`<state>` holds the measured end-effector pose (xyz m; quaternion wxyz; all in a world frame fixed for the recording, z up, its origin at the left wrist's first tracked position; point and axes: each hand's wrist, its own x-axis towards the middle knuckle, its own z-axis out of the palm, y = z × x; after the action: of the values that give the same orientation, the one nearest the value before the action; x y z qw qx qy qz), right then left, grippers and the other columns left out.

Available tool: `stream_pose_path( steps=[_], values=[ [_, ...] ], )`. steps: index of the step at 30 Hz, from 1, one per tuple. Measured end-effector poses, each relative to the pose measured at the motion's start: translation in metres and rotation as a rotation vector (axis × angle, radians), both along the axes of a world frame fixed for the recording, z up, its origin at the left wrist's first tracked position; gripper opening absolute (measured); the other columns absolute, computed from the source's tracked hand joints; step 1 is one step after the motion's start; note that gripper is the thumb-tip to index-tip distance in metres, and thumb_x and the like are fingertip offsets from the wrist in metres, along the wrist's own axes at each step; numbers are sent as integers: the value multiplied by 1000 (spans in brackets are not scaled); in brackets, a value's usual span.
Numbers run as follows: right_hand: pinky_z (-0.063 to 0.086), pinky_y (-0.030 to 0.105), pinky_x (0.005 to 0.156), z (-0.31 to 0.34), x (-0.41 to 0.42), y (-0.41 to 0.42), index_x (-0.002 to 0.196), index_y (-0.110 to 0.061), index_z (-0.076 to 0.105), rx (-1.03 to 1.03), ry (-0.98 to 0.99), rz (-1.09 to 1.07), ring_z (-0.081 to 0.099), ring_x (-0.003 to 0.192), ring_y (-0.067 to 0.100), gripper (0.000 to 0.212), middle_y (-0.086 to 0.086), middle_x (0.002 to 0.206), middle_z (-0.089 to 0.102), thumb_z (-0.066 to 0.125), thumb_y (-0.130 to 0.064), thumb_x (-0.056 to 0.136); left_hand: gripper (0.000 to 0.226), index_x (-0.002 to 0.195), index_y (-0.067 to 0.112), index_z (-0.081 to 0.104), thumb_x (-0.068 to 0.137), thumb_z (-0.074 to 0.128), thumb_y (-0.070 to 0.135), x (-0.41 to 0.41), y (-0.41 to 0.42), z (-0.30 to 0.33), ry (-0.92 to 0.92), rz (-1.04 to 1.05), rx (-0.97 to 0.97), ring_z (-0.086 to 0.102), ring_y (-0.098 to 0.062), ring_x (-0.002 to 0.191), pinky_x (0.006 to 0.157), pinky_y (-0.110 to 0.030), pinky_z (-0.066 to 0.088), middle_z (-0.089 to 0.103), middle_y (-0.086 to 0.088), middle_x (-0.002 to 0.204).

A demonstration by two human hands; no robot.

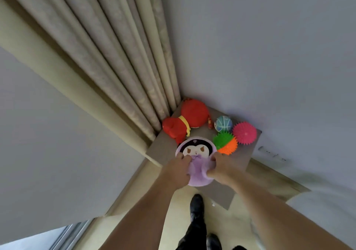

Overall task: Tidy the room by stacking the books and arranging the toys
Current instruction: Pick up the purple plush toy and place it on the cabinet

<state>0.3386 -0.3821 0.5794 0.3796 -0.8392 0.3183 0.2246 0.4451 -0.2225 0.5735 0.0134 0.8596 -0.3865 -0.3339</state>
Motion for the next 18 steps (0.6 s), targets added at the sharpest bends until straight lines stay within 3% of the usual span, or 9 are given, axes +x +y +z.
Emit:
stream_pose_path(
  steps=[4,10,18],
  values=[
    [38,26,68,-49,34,-31,126,-13,49,24,11,-65,54,93,23,47,9,125,45,64,-16,81,50,139,17,40,93,59,22,30,-37,-45,-12,-10,44,61,-31,100,82,-40,53,45,-8,129],
    [35,27,74,-116,46,-43,132,-9,45,-10,29,-14,54,106,34,54,15,129,43,59,-6,80,56,144,12,38,93,60,19,34,-56,-103,54,-11,150,61,-29,104,84,-38,54,44,-10,134],
    [40,29,94,-111,32,-43,139,-13,38,39,145,123,46,122,25,61,11,141,37,64,-18,84,48,135,12,45,90,60,20,18,-49,-99,170,101,214,63,-29,103,85,-37,56,48,-11,133]
  ],
)
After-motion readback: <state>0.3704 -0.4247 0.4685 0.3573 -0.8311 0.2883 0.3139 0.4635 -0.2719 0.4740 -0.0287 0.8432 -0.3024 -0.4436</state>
